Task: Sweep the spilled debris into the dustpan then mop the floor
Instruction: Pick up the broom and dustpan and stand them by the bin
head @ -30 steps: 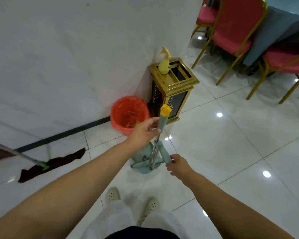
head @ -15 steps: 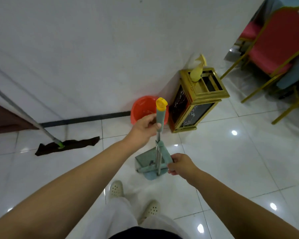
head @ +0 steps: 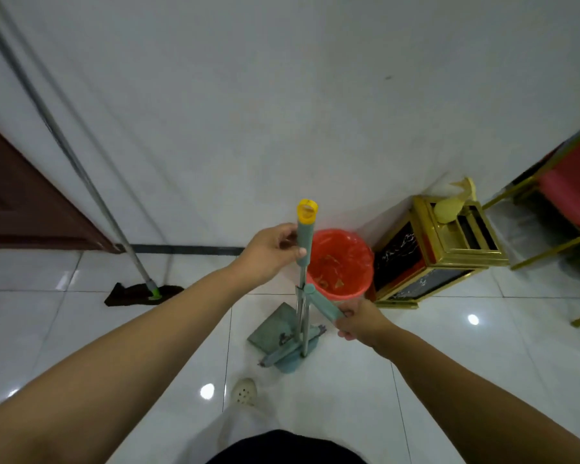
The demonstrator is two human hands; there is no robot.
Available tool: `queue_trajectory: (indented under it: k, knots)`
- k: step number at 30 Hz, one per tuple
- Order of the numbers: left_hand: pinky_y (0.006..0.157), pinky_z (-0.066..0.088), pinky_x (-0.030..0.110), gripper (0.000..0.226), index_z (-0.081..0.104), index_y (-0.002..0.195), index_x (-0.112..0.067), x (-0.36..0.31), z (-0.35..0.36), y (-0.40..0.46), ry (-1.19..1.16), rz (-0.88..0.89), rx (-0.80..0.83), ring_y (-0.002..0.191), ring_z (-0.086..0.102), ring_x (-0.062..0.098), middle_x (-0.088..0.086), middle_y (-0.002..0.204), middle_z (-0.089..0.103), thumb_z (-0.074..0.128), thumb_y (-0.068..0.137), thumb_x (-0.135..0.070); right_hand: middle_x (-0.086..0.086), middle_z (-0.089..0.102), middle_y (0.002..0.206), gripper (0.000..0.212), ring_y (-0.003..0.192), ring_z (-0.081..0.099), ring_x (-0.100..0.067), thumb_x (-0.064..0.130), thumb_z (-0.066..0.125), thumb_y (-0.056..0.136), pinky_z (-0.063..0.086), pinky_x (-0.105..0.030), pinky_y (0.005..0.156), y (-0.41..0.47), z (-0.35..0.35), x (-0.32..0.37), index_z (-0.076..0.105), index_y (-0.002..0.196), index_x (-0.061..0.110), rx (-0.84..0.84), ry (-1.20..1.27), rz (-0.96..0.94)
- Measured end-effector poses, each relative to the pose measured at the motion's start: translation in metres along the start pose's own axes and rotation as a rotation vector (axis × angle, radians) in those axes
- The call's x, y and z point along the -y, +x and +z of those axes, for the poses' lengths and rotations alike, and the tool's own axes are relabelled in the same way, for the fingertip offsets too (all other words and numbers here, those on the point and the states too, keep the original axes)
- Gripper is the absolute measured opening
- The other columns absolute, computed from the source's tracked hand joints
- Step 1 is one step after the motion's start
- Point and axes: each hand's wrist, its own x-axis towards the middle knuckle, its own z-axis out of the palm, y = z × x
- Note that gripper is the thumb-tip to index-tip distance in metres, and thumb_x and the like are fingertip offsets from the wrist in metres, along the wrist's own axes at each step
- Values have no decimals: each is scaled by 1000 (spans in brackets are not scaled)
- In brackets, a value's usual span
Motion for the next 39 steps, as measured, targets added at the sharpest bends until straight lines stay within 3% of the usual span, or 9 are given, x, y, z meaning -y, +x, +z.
queue_trajectory:
  k: [4, 8, 12, 17, 19, 24, 29, 34, 39]
  knots:
    - [79, 51, 13, 31, 61, 116, -6, 1, -37, 14, 8, -16, 2, 92, 59, 14, 5, 101, 63, 60, 87, 5, -3, 61, 80, 28, 70, 57, -14, 1, 59, 85, 48, -20, 57, 23, 5, 33, 65, 112, 8, -4, -1, -9]
    - [70, 49, 5, 27, 61, 105, -16, 3, -63, 30, 23, -19, -36, 86, 59, 10, -5, 91, 63, 62, 86, 3, -5, 63, 86, 29, 73, 57, -15, 3, 58, 87, 50, -24, 62, 49, 1, 57, 65, 114, 7, -13, -1, -56]
    - [78, 50, 11, 27, 64, 107, -18, 5, -81, 47, 79, -35, -82, 95, 63, 13, -3, 99, 67, 64, 85, -2, -11, 66, 101, 29, 90, 65, -27, 6, 58, 89, 56, -36, 79, 74, -4, 77, 65, 117, 10, -8, -30, -98]
    - [91, 52, 34, 27, 65, 108, -14, 7, -84, 76, 104, -74, -150, 101, 65, 22, 6, 106, 69, 66, 83, -2, -8, 65, 105, 37, 77, 59, -12, 3, 56, 91, 48, -15, 57, 116, -20, 93, 60, 127, 8, -3, -50, -105]
    - [90, 53, 36, 26, 65, 106, -14, 8, -83, 91, 98, -88, -187, 100, 65, 23, 7, 105, 70, 66, 83, -2, -11, 67, 104, 36, 73, 58, -13, 1, 55, 91, 48, -15, 57, 132, -31, 99, 61, 127, 6, 1, -49, -113]
    - [89, 53, 32, 26, 64, 104, -13, 5, -73, 134, 89, -111, -258, 96, 66, 18, 2, 101, 69, 67, 82, 0, 2, 59, 69, 35, 51, 51, -9, -5, 51, 90, 40, -11, 38, 176, -65, 110, 62, 122, 3, 18, -42, -145]
    - [90, 53, 37, 25, 64, 97, -18, 4, -60, 177, 81, -143, -313, 89, 67, 8, -7, 92, 69, 69, 80, 1, 9, 58, 67, 30, 58, 55, -5, 0, 56, 86, 49, -19, 55, 221, -102, 117, 67, 113, 7, 29, -118, -220]
    - [94, 51, 40, 32, 65, 110, -10, 6, -50, 198, 94, -173, -344, 100, 66, 13, 0, 104, 70, 69, 80, 0, 10, 59, 66, 27, 61, 54, -6, 2, 53, 86, 48, -25, 61, 245, -118, 124, 67, 97, 23, 67, -171, -259]
    - [94, 51, 37, 33, 64, 112, -11, 11, -45, 214, 134, -186, -375, 99, 65, 9, -4, 103, 68, 69, 80, -3, 0, 64, 78, 40, 67, 56, -12, -4, 49, 83, 41, -16, 56, 265, -124, 125, 69, 111, 15, 70, -183, -282]
